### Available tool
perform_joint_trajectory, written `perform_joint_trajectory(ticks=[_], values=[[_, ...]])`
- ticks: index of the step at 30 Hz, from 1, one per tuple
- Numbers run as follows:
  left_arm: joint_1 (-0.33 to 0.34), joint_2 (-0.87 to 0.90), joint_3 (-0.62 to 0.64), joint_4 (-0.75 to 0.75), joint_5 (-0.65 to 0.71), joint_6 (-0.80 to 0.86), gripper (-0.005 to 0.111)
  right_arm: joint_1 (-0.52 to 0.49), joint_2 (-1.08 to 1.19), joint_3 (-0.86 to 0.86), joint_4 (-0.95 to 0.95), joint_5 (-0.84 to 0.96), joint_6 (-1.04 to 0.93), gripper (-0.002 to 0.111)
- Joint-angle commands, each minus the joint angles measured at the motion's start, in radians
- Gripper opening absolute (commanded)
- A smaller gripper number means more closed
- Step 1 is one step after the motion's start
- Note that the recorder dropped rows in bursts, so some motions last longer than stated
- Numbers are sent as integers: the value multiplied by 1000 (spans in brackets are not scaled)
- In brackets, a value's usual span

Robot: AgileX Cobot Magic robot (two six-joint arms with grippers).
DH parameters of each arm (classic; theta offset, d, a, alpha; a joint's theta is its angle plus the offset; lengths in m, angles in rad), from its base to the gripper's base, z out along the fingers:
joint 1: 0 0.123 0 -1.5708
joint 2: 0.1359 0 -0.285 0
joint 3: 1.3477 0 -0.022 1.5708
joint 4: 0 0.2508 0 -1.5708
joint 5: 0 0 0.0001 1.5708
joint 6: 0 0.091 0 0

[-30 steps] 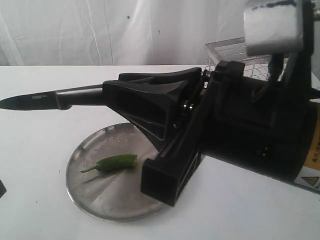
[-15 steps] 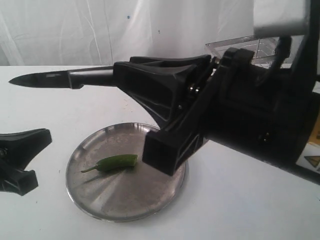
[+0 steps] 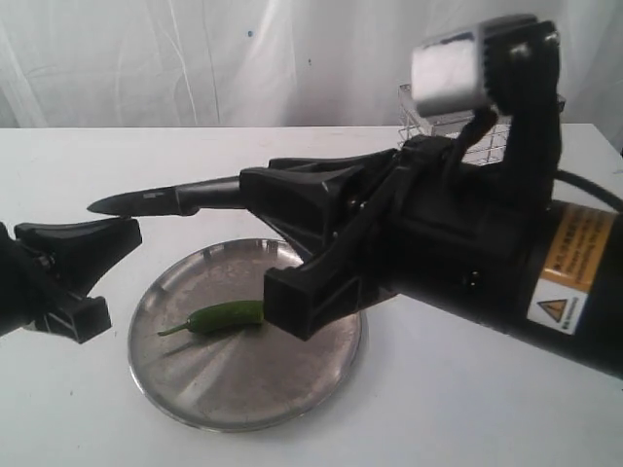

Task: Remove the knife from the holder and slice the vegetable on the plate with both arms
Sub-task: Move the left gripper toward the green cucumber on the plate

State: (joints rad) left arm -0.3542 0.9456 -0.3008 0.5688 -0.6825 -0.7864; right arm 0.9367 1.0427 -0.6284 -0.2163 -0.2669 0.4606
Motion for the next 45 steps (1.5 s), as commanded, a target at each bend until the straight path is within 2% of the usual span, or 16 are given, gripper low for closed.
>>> perform_joint_trajectory(ticks=[1,6,9,15,24,28,33,39,45], values=[[-6,29,-52,16,-2,5,0,-1,55,2,5,-35,4,0],[-6,61,-72,25,2,5,0,-1,99,2,5,-66,22,0],[-6,67,-72,14,2,64,0,-1,111,2,0,1,39,0],[-6,67,-72,1,-4,69,0,-1,111,2,-24,147,37,0],[-6,67,-72,6,8,69,0,-12,121,2,-42,156,4,0],[-6,67,-72,77,60,37,0,-58,121,2,-37,155,4,0],[-6,72,-72,287,108,-122,0,-71,121,2,-37,69,6,0],[-6,135,-76,233,97,-77,0,-66,121,2,-1,23,9,0],[-6,211,-168,150,79,5,0,-30,107,2,-1,32,7,0]])
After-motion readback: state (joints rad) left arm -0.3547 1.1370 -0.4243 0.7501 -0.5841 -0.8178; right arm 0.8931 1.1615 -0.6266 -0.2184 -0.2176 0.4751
